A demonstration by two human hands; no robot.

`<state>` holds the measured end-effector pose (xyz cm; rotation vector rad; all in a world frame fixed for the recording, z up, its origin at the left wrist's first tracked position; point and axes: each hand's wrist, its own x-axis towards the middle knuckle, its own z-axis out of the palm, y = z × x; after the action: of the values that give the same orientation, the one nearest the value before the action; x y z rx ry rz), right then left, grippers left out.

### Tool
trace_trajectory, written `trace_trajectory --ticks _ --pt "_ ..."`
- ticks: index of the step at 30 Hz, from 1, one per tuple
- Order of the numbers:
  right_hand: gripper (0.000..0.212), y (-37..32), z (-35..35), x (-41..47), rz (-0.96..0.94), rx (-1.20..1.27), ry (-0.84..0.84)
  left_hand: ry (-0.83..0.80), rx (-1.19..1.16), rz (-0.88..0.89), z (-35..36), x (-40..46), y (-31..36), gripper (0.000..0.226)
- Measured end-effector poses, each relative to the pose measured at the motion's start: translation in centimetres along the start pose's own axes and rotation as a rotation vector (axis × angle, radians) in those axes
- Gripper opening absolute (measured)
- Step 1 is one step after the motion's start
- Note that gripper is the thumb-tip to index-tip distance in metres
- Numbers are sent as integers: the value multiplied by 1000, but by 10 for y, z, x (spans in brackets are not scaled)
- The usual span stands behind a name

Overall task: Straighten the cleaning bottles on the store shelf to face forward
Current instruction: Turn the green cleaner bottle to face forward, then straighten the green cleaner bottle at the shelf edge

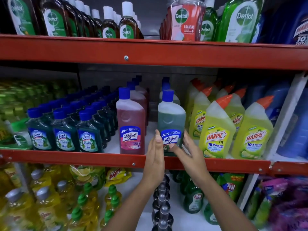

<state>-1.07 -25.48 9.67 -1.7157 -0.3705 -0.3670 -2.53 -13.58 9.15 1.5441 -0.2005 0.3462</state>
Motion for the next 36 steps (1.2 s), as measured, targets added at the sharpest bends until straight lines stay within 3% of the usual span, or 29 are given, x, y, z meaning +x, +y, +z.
trace_trajectory --ticks 6,10,18,36 --pt "79 -1 -4 0 20 11 -47 7 5 21 -1 0 -2 116" --pt "62 2 -6 2 11 10 -48 4 20 37 -1 -2 -3 111" --pt "55 -1 -1 -2 16 26 -11 -1 29 27 -2 0 -2 111" --pt "82 1 -5 -3 -1 6 -28 21 38 60 -1 9 -10 96"
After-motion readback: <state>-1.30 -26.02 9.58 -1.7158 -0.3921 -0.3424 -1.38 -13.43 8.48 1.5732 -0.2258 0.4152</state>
